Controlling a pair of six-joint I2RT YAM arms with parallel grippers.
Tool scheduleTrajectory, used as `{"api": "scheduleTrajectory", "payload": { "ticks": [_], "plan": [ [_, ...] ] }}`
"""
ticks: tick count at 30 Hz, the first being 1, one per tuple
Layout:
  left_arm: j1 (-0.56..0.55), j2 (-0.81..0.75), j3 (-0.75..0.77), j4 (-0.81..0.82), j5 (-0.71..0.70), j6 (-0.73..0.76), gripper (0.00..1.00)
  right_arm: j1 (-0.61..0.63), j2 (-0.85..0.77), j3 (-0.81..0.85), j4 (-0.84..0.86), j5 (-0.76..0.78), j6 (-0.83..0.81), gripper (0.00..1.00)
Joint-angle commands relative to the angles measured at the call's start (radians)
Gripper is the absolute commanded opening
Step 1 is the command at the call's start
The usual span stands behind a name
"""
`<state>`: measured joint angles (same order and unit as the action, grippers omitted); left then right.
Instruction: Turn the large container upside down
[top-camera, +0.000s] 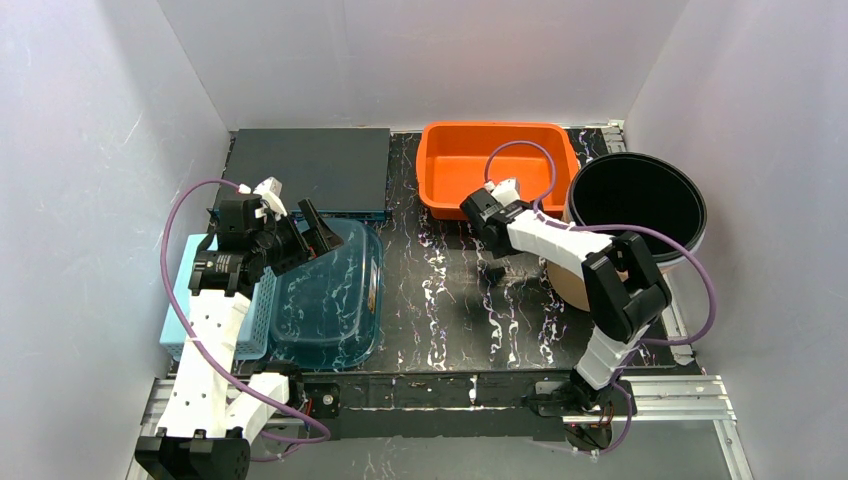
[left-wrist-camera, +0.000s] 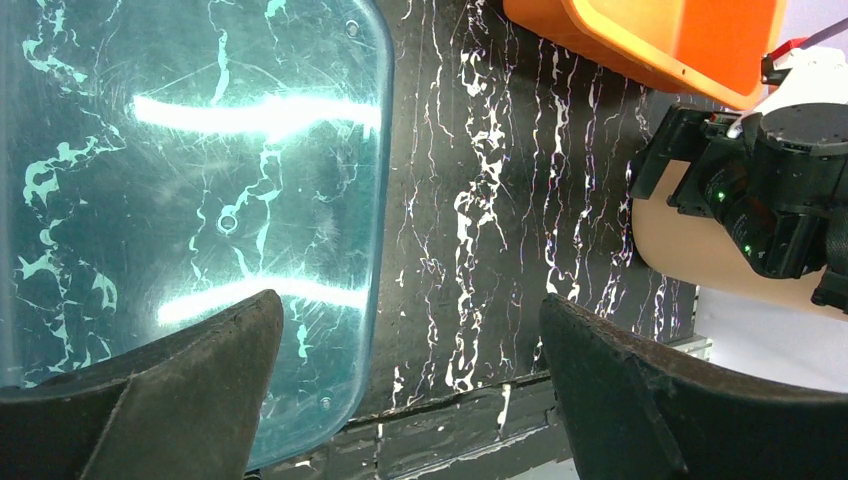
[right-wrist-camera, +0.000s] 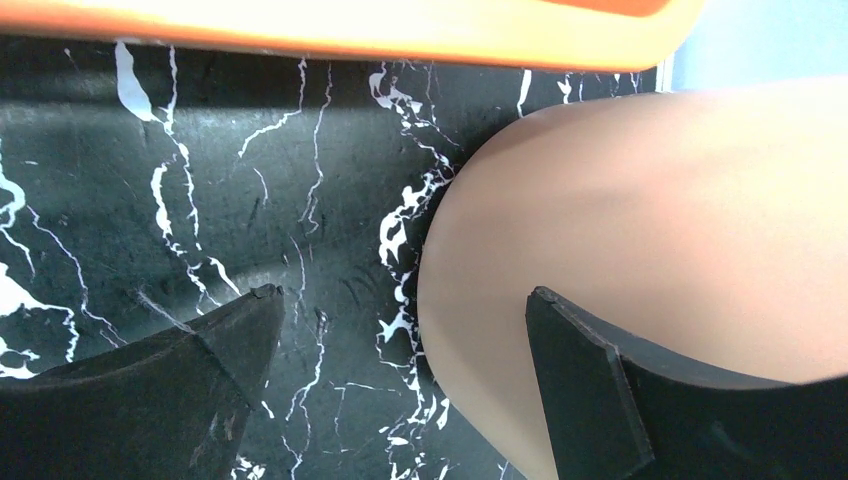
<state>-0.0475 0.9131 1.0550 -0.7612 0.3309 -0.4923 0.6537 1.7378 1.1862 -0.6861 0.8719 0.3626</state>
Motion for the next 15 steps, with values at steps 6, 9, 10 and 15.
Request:
{"api": "scheduleTrajectory", "payload": {
  "ticks": [6,9,10,15],
  "plan": [
    [0.005,-0.003,-0.004,-0.001,0.023,0.001,0.98,-0.02,-0.088,-0.022,-0.075,0.055,0.036,0.99],
    [0.006,0.0,-0.007,0.002,0.026,0.001,0.98,-0.02,-0.128,0.014,-0.037,-0.12,0.012,0.97],
    [0.006,0.002,-0.007,0.004,0.027,0.001,0.98,-0.019,-0.144,0.029,-0.019,-0.192,0.007,0.96],
    [0.005,0.002,-0.003,0.009,0.029,-0.005,0.98,-0.012,-0.198,0.088,0.131,-0.475,0.005,0.92]
  ]
}}
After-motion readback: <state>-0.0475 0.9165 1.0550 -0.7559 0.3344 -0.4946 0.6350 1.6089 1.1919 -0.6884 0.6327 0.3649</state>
